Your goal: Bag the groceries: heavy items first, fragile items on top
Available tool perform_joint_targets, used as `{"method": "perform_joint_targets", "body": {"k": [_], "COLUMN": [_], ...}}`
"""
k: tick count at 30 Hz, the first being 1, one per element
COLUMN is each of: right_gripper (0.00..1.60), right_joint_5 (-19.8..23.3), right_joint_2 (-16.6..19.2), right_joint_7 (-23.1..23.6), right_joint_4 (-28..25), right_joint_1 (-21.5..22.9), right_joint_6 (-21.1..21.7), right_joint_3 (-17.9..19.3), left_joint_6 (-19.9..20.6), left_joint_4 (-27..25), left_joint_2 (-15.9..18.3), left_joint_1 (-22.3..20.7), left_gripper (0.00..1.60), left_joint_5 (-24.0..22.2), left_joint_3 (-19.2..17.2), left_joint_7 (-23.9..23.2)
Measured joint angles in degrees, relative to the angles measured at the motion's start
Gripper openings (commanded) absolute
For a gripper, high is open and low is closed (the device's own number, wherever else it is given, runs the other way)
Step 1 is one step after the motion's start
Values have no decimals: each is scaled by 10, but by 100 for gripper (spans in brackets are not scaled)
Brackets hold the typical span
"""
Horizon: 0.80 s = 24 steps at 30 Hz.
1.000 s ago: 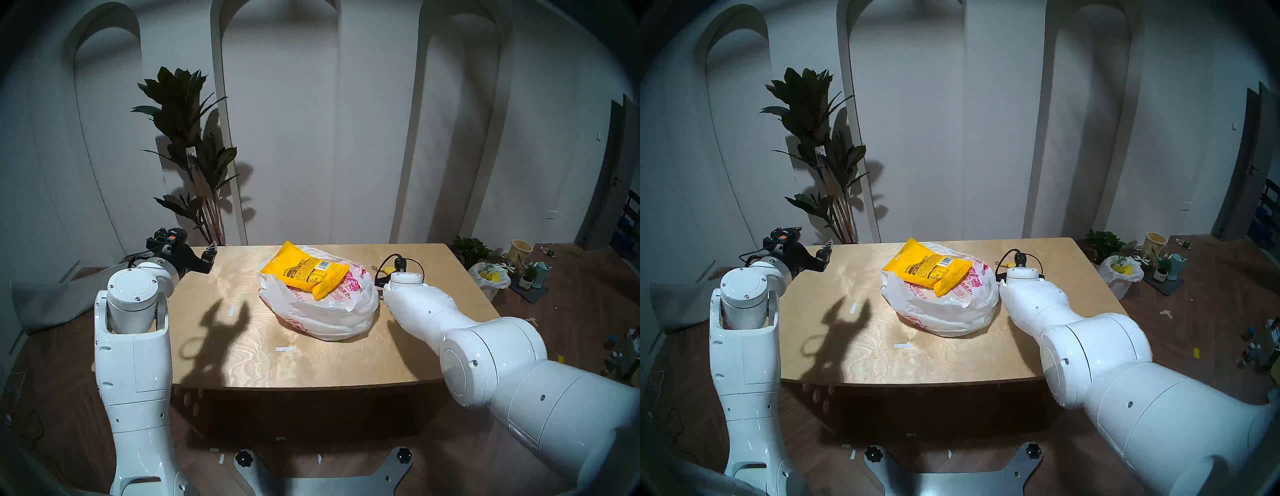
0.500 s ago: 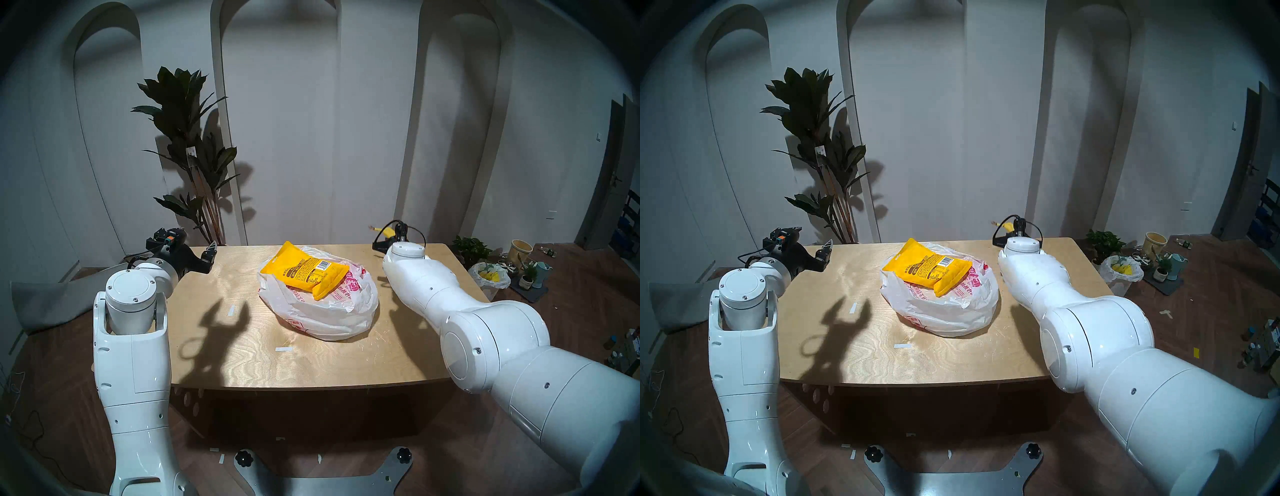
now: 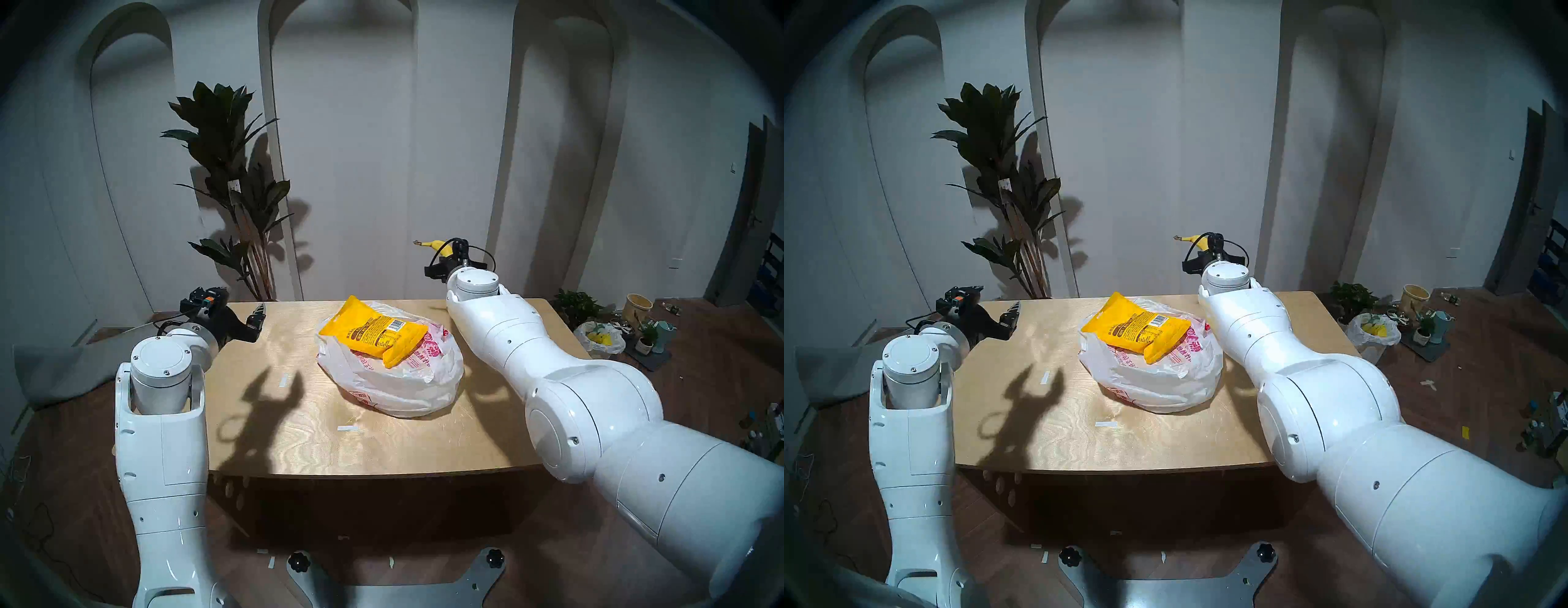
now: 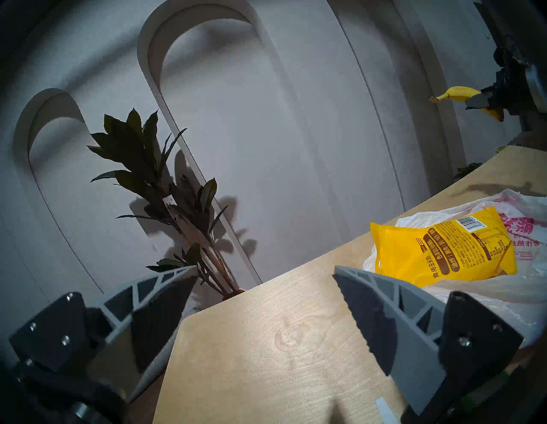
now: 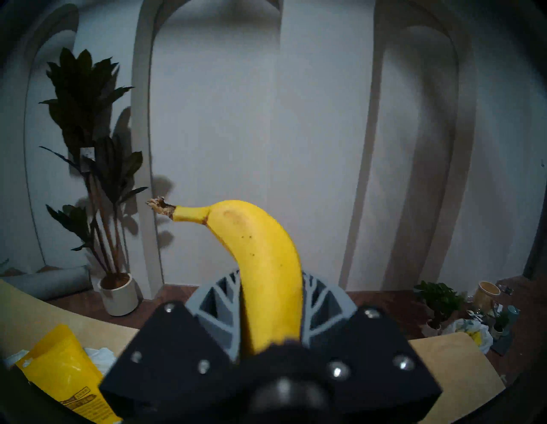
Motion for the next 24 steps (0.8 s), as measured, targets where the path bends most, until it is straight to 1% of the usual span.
{"method": "perform_joint_targets", "body": {"k": [11, 17, 24], "right_gripper": [0, 0, 0], "right_joint_5": [-10, -15, -20], "right_joint_2": [-25, -35, -37], "right_joint_7": [50, 72, 91], "right_joint_4": [2, 0, -6], "right_joint_1": [-64, -85, -100], "right_joint_6": [20, 24, 24], "right_joint_3": [-36, -51, -62], "left_joint_6": [-1, -1, -1], "left_joint_4": [7, 10, 14], "left_joint_2": [3, 5, 6], "left_joint_1": [2, 3, 4], "left_gripper": [160, 160, 160], "left_joint_5": [-2, -3, -4], "left_joint_3": [0, 0, 0], "left_joint_7": [0, 0, 0]}}
